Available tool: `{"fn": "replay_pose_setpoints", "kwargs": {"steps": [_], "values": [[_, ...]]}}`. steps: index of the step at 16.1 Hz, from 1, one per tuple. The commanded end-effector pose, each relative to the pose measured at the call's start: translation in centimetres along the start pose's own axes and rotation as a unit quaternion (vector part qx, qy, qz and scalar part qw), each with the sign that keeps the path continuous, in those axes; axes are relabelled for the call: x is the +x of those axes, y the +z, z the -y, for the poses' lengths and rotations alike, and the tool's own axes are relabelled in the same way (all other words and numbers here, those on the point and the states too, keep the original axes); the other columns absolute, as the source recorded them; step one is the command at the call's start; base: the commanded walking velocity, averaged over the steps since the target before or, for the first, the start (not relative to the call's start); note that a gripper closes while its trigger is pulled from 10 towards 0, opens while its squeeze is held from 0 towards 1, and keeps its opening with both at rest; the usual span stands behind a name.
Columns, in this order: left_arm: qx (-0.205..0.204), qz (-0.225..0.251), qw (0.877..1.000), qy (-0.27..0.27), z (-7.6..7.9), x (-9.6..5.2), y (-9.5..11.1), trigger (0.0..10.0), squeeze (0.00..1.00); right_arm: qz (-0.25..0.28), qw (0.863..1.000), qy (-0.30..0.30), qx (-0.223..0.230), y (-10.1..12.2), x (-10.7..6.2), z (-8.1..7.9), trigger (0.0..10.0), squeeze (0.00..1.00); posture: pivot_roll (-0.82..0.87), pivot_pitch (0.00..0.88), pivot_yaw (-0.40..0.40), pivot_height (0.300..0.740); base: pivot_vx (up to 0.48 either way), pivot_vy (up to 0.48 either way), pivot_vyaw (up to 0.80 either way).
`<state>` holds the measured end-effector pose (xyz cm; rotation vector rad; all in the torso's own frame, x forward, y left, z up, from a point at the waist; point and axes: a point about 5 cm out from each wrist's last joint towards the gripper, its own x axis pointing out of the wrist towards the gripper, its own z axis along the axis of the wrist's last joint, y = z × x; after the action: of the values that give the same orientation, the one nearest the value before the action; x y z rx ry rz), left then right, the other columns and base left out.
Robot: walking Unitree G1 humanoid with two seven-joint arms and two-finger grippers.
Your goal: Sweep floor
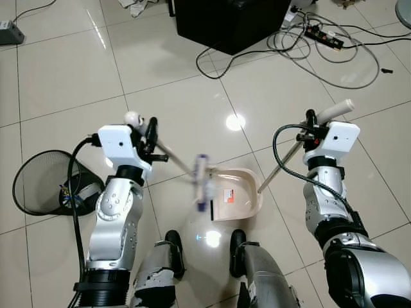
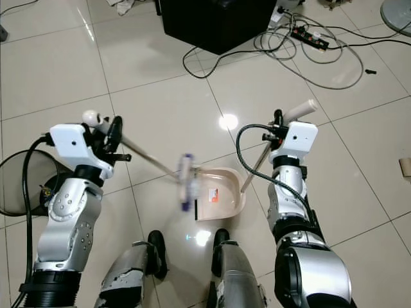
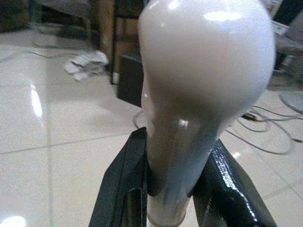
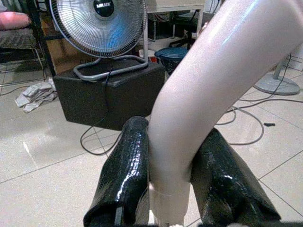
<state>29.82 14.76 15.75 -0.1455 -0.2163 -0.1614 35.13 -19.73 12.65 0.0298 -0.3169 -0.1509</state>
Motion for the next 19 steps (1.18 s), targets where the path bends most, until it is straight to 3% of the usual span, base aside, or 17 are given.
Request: {"fn": "replay_pose_setpoints", "kwargs": {"steps": [1, 2, 5, 9, 16, 17, 19], "values": [[-0.021, -0.045, 0.998, -0.028, 0.7, -0.6, -1.4, 10.0, 0.0, -0.019, 1.0, -0.01, -0.01, -0.8, -0.7, 0.7, 10.0, 0.0, 0.1, 0.368, -0.028, 0.74, 0.0, 0.0, 0.0], [-0.034, -0.055, 0.996, -0.056, 1.3, -0.8, -1.4, 10.0, 0.0, -0.022, 1.0, -0.015, -0.008, -0.8, -0.7, 0.9, 10.0, 0.0, 0.1, 0.37, -0.028, 0.74, 0.0, 0.0, 0.0], [-0.073, -0.058, 0.994, -0.058, 1.7, -0.7, -1.0, 10.0, 0.0, -0.026, 0.999, -0.017, -0.006, -0.8, -0.4, 0.8, 10.0, 0.0, 0.1, 0.368, -0.025, 0.74, 0.0, 0.0, 0.0], [-0.05, -0.057, 0.996, -0.051, 0.6, -0.4, -0.5, 10.0, 0.0, -0.025, 0.999, -0.019, -0.004, -0.6, -0.3, 0.8, 10.0, 0.0, 0.1, 0.359, -0.024, 0.74, 0.0, 0.0, 0.0], [0.035, -0.058, 0.998, 0.002, -5.2, -0.6, 0.5, 10.0, 0.0, -0.018, 0.999, -0.044, 0.009, -0.4, -0.2, 1.5, 10.0, 0.0, 0.11, 0.295, -0.003, 0.74, 0.0, 0.0, 0.0], [0.025, -0.051, 0.998, 0.02, -6.1, -0.4, 1.0, 10.0, 0.0, -0.017, 0.998, -0.051, 0.013, -0.4, -0.3, 1.7, 10.0, 0.0, 0.11, 0.284, -0.001, 0.74, 0.0, 0.0, 0.0], [0.05, -0.046, 0.997, 0.034, -7.7, -0.2, 1.6, 10.0, 0.0, -0.017, 0.998, -0.059, 0.025, -0.5, -0.4, 2.0, 10.0, 0.0, 0.11, 0.237, 0.002, 0.74, 0.0, 0.0, 0.0]]}}
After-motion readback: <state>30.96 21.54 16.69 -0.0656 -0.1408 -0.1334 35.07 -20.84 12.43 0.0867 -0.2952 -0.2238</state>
